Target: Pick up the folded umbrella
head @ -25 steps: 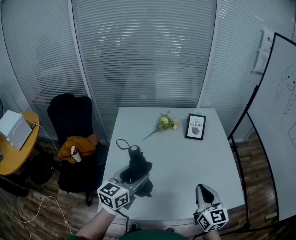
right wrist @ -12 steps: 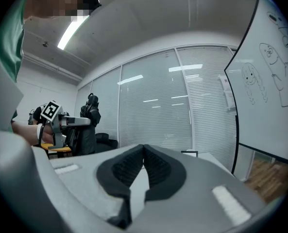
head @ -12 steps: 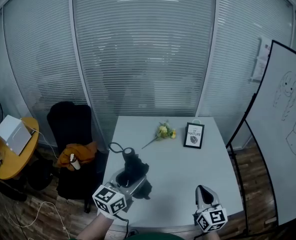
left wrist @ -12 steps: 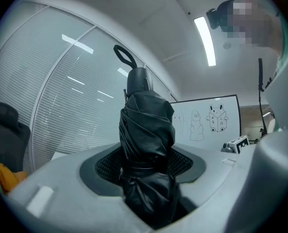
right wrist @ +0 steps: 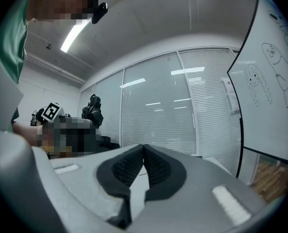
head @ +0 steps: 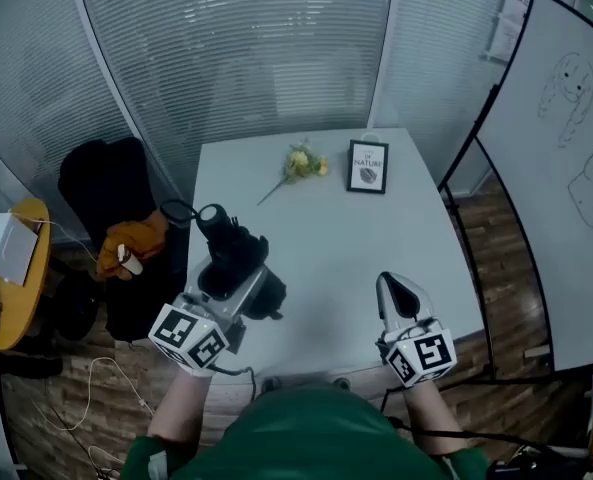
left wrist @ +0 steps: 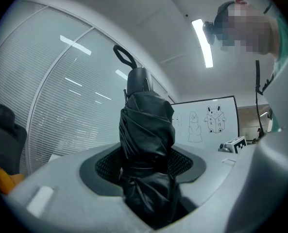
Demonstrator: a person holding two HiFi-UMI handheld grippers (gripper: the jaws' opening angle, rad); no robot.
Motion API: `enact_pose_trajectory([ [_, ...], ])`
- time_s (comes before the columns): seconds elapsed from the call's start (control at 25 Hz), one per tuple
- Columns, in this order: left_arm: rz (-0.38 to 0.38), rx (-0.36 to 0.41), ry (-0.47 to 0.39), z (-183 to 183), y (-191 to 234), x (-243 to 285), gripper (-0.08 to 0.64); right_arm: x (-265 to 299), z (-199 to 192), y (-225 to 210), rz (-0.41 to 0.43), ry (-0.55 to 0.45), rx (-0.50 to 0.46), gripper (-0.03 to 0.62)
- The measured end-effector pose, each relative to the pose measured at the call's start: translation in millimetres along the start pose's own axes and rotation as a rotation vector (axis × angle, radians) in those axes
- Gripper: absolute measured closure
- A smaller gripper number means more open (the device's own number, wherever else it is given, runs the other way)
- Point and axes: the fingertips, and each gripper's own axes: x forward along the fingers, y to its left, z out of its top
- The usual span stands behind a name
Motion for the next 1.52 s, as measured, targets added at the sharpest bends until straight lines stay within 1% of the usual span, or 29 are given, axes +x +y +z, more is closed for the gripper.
enact_pose_trajectory([
  [0.2, -0.002, 0.024, 0.023, -7, -15, -3, 0.284, -12, -5, 2, -0.009, 0.014, -0.001, 0.589],
  [0.4, -0.005, 0.044, 0.037, -13, -18, -4, 0.285, -10, -8, 0, -0.008, 0.022, 0.001, 0.589],
  [0.64, -0.004, 0.043, 0.034, -15, -19, -15, 0.284, -11, -11, 9, 0.006, 0.023, -0.002, 0.589],
  [1.04, -0.015, 0.057, 0.036, -13, -21, -15, 0.284, -8, -9, 11, 0.012, 0.016, -0.008, 0.589],
  [1.2, -0.020, 0.048, 0.038, -14, -23, -16, 0.285, -11, -8, 10, 0.006, 0.022, -0.015, 0.589],
  [1.52, -0.016, 0.058, 0.030, -10, -24, -17, 0.285, -12, -5, 11, 0.004, 0.017, -0.028, 0.589],
])
